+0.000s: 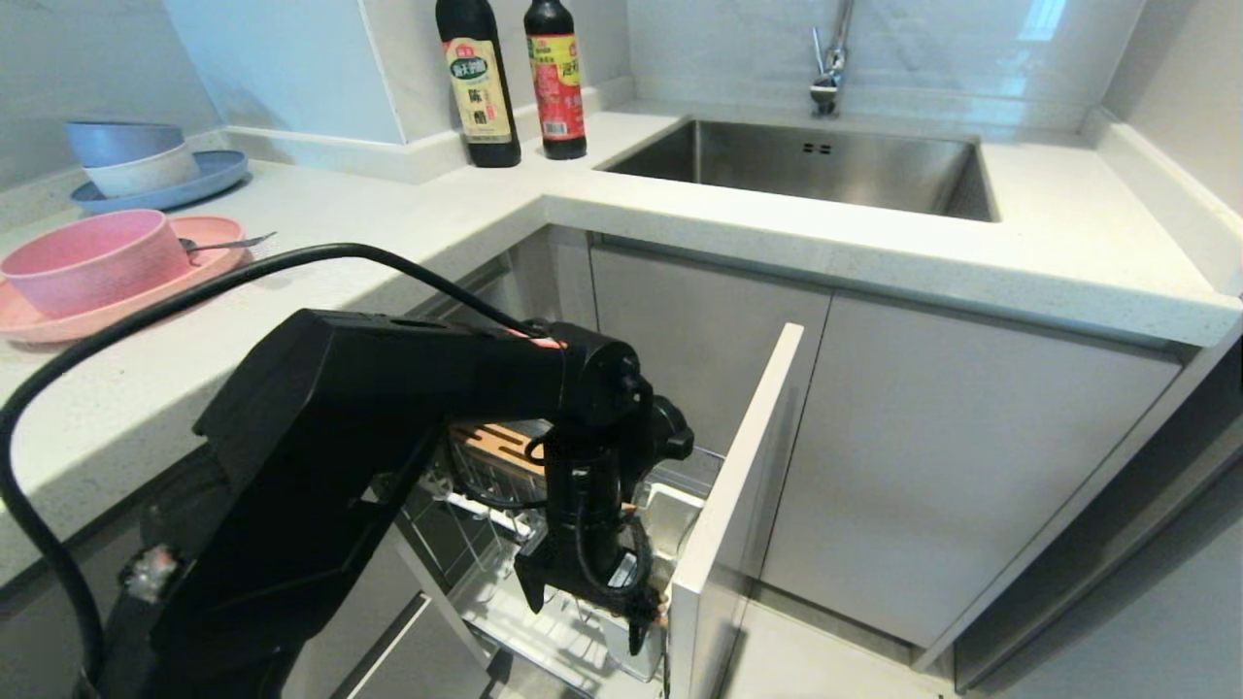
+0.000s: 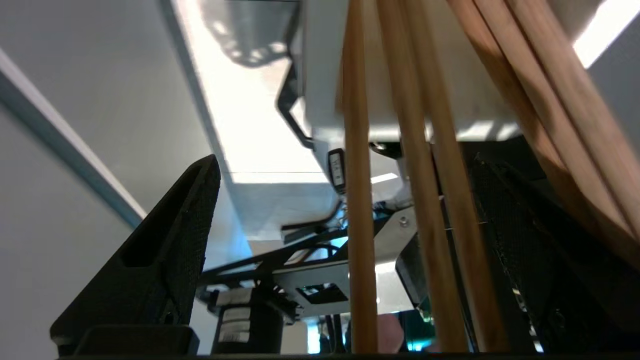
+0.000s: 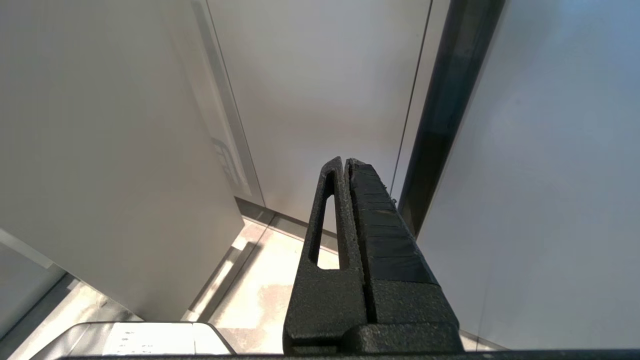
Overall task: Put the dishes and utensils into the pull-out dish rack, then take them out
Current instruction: Take the chopsticks out of the cupboard
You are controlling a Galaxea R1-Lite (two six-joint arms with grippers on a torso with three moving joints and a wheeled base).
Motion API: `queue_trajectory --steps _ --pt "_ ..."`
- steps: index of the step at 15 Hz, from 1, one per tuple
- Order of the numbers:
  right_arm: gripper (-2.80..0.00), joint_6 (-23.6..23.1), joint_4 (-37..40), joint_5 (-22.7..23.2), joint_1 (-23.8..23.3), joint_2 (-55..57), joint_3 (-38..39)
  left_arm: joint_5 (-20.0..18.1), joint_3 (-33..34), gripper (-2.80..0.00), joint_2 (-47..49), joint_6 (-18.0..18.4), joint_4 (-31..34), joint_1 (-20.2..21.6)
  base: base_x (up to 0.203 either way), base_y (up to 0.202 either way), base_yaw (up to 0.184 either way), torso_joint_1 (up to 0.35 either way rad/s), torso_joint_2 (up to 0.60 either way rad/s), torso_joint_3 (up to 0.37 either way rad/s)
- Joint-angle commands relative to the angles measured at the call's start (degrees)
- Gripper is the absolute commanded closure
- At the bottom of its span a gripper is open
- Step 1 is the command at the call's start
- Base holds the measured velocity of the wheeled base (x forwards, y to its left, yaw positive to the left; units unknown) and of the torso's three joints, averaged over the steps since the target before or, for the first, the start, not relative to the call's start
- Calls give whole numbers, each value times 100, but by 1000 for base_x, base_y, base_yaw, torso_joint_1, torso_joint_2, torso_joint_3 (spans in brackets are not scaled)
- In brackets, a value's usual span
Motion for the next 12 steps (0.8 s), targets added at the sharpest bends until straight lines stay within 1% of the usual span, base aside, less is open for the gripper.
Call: queue_trajectory --steps 1,2,4,12 --pt "0 2 -1 1 2 0 9 -134 -20 -280 172 181 31 127 0 0 0 0 0 0" --pt "0 2 -1 1 2 0 9 -160 -20 -280 197 270 72 158 0 0 0 0 0 0" --pt "0 2 -1 1 4 0 9 -161 -20 -280 205 307 145 175 0 0 0 0 0 0" --pt "0 2 -1 1 2 0 9 -143 -24 -280 88 315 306 177 0 0 0 0 0 0"
